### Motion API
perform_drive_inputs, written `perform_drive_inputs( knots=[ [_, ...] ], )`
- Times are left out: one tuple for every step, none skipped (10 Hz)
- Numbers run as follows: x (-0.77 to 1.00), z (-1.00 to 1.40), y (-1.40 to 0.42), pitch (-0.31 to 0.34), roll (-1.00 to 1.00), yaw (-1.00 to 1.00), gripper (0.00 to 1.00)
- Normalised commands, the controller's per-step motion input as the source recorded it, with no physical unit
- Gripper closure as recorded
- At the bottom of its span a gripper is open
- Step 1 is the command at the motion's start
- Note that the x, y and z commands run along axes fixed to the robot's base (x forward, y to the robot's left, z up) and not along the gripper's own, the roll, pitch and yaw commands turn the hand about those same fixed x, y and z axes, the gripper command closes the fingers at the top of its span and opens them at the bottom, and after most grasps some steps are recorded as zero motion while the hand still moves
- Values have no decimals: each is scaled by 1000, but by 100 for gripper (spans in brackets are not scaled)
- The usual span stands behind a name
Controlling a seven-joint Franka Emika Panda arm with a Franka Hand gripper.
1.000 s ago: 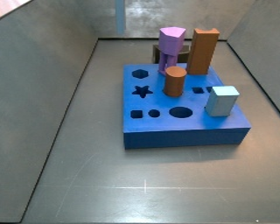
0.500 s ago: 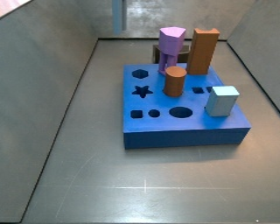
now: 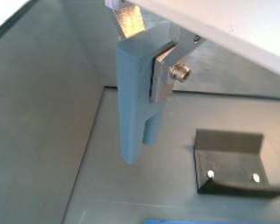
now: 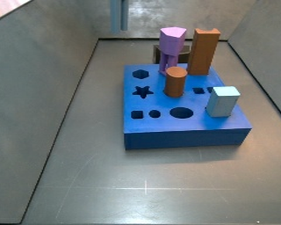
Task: Pick up the square-circle object. Move up. Rotate the square-circle object. Move to above the board. Insert the square-circle object.
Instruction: Rotate the square-circle object.
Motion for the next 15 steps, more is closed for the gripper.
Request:
perform_drive_inputs(
  knots=[
    [-4, 1, 4, -9, -20, -1000, 100],
    [-4, 1, 4, -11, -24, -1000, 100],
    [-4, 0, 5, -13, -30, -1000, 100],
    [-4, 0, 5, -15, -33, -855, 100],
    [-4, 0, 5, -14, -33, -610, 100],
    [-4, 0, 5, -14, -33, -356, 100],
    [-4, 0, 5, -14, -33, -232, 100],
    [0, 0, 0, -7, -17, -1000, 100],
    [0, 0, 3, -8, -18, -1000, 100],
    [0, 0, 4, -9, -22, -1000, 100],
    [0, 0, 4, -11, -26, -1000, 100],
    [-1, 0, 5, -14, -34, -968, 100],
    [-1, 0, 5, -14, -34, -711, 100],
    [-1, 0, 5, -14, -34, -548, 100],
    [-1, -1, 5, -14, -34, -257, 100]
  ],
)
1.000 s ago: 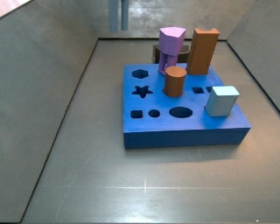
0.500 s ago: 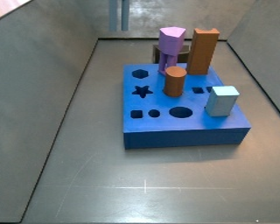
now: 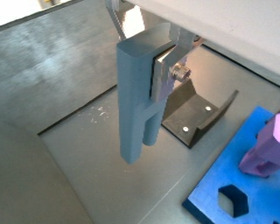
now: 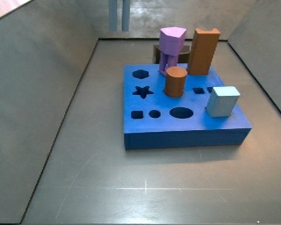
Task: Pick up the square-circle object. Move up. Rotate the square-circle object. Move to above the board. Insert the square-circle object.
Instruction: Rotate the square-circle object.
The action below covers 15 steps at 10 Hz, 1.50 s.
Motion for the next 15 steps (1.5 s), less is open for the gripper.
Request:
perform_drive_inputs(
  knots=[
    [0, -1000, 0, -14, -34, -170, 100],
    [7, -1000, 1, -24, -33, -91, 100],
    [24, -1000, 3, -37, -33, -66, 100],
    [26, -1000, 4, -36, -40, -51, 100],
    [26, -1000, 5, -41, -45, -47, 100],
    [27, -1000, 6, -43, -53, -43, 100],
    [29, -1000, 6, -44, -57, -41, 100],
    [27, -778, 6, -50, -68, -35, 100],
    [24, -670, 6, -50, -72, -33, 100],
    [24, -455, 6, -49, -81, -28, 100],
    [24, -302, 5, -50, -87, -25, 100],
    [0, 0, 0, -53, -93, -21, 0],
    [0, 1000, 0, -23, -96, -21, 0],
    [-11, 1000, 0, -8, -96, -21, 0],
    [-22, 1000, 3, 14, -92, -23, 0]
  ],
)
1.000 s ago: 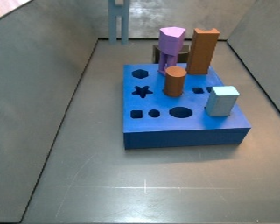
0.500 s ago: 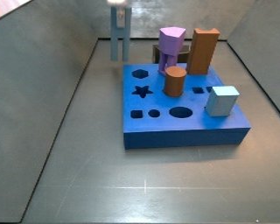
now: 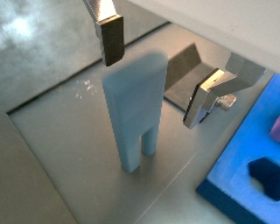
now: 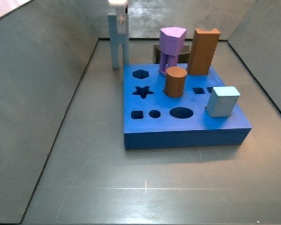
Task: Pick up the square-circle object. Move up. Rotate the square-circle object. Move to above the board. Insert the square-circle object.
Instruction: Rotate the square-circle object.
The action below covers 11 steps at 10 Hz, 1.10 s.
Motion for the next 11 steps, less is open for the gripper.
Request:
perform_drive_inputs(
  knots=[
    [-15, 844, 9, 30, -84, -26, 0],
    [-10, 725, 10, 39, -79, -29, 0],
    [4, 478, 15, 59, -69, -33, 0],
    [12, 293, 17, 75, -62, -36, 0],
    [0, 0, 0, 13, -9, 1000, 0],
    [24, -115, -7, 13, -8, 1000, 0],
    [32, -87, -13, 11, -8, 1000, 0],
    [34, -64, -4, 10, -9, 1000, 0],
    [37, -53, -4, 10, -9, 1000, 0],
    [39, -43, -4, 9, -10, 1000, 0],
    [41, -36, -3, 9, -10, 1000, 0]
  ],
)
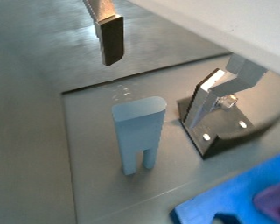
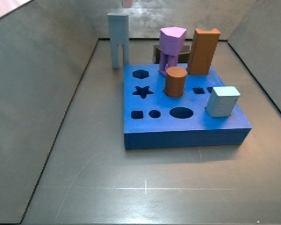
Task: Pick up the square-circle object. Move up. Rotate the square-circle object. Move to above the board. Insert the square-circle object.
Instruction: Rotate the square-circle object.
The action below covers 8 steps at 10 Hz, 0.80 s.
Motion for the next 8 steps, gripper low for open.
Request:
perform_drive_inputs(
  knots=[
    [41, -35, -3, 10, -11, 1000, 0],
    [42, -33, -3, 10, -12, 1000, 0],
    [42, -32, -3, 11, -12, 1000, 0],
    [42, -31, -3, 11, -14, 1000, 0],
    [42, -31, -3, 12, -15, 1000, 0],
    [42, -30, -3, 13, -16, 1000, 0],
    [42, -30, -3, 15, -18, 1000, 0],
    [42, -30, -3, 16, -20, 1000, 0]
  ],
)
